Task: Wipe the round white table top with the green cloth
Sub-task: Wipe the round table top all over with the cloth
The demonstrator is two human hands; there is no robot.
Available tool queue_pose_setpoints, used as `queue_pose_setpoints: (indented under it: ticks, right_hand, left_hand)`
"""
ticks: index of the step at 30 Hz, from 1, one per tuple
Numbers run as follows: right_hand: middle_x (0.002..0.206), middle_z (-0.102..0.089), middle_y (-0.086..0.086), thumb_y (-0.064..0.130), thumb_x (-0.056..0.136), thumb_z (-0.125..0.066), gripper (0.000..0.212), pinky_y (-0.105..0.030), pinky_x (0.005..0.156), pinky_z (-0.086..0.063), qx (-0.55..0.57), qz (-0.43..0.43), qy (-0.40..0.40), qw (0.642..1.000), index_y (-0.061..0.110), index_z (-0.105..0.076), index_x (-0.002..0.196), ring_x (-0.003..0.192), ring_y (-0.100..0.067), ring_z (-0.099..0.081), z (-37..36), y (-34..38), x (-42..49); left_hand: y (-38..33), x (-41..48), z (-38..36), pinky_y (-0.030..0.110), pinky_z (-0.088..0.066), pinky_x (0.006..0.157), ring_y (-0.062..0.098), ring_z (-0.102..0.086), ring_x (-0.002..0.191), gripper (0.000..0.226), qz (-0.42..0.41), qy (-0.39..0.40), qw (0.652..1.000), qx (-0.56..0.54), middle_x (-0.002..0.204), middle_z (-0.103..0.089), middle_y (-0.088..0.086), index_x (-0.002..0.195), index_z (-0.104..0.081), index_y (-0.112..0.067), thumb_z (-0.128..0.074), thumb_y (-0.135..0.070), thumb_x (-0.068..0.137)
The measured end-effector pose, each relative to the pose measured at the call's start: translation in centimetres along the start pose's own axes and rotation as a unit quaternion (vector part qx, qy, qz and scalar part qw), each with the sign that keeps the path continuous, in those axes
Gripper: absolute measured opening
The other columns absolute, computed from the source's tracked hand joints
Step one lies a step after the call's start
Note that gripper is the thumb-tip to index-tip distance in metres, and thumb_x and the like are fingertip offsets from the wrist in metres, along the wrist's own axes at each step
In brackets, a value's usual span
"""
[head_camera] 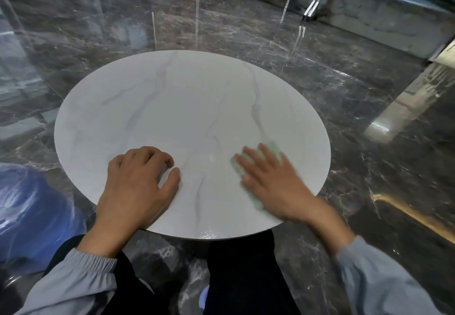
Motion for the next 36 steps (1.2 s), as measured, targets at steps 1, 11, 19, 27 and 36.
queue_pose_setpoints:
  ticks: [1, 11, 19, 27, 36]
  right_hand:
    - [0.171, 0.01, 0.02, 0.068, 0.096, 0.006, 0.065, -0.048, 0.126, 0.011, 0.017, 0.04, -0.001, 0.999, 0.052, 0.006, 0.159, 0.156, -0.012, 0.023, -0.4, 3.5, -1.4]
    - [0.171, -0.003, 0.022, 0.071, 0.096, -0.005, 0.063, -0.031, 0.124, 0.003, 0.044, 0.043, -0.023, 0.998, 0.057, -0.008, 0.158, 0.157, -0.002, 0.009, -0.3, 1.1, -2.5]
    - [0.172, 0.008, 0.015, 0.064, 0.101, -0.001, 0.063, -0.054, 0.127, -0.001, 0.026, -0.142, 0.001, 0.99, 0.047, 0.0, 0.162, 0.158, -0.017, 0.016, 0.8, -9.5, 0.9]
    - [0.171, 0.01, 0.021, 0.062, 0.106, -0.015, 0.057, -0.04, 0.122, 0.022, 0.028, 0.141, 0.0, 0.99, 0.052, 0.0, 0.16, 0.155, -0.007, 0.025, -1.3, 11.0, -3.8]
    - [0.172, -0.005, 0.016, 0.082, 0.091, -0.005, 0.077, -0.046, 0.128, -0.006, 0.067, -0.133, -0.036, 0.988, 0.05, -0.012, 0.161, 0.158, -0.008, 0.005, 0.8, -12.0, 0.4]
  left_hand:
    - [0.0, 0.0, 0.0, 0.047, -0.041, 0.094, 0.023, -0.059, 0.105, 0.028, 0.0, 0.001, 1.0, -0.001, 0.109, -0.064, -0.008, 0.099, -0.068, -0.032, -0.048, -0.05, 0.093]
    - [0.0, 0.0, 0.2, 0.046, -0.036, 0.097, 0.022, -0.056, 0.11, 0.028, 0.004, 0.009, 1.0, 0.002, 0.113, -0.063, -0.008, 0.103, -0.068, -0.033, -0.048, -0.051, 0.093]
    - [-0.1, 0.0, 0.3, 0.047, -0.038, 0.095, 0.023, -0.058, 0.106, 0.027, 0.001, -0.002, 1.0, -0.001, 0.11, -0.065, -0.007, 0.101, -0.069, -0.031, -0.049, -0.048, 0.093]
    - [0.1, 0.0, 0.0, 0.048, -0.041, 0.094, 0.024, -0.058, 0.107, 0.026, 0.004, 0.008, 1.0, -0.002, 0.111, -0.065, -0.006, 0.102, -0.067, -0.031, -0.049, -0.047, 0.093]
    - [-0.1, 0.1, 0.3, 0.049, -0.041, 0.095, 0.024, -0.058, 0.107, 0.028, 0.005, 0.013, 1.0, -0.005, 0.112, -0.065, -0.006, 0.102, -0.067, -0.032, -0.047, -0.049, 0.094]
Point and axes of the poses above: each hand's wrist, its own x-axis towards the middle knuckle, its own z-axis out of the back of the hand, y = z × x, the point moved 8 cm from there along x, towards the middle knuckle
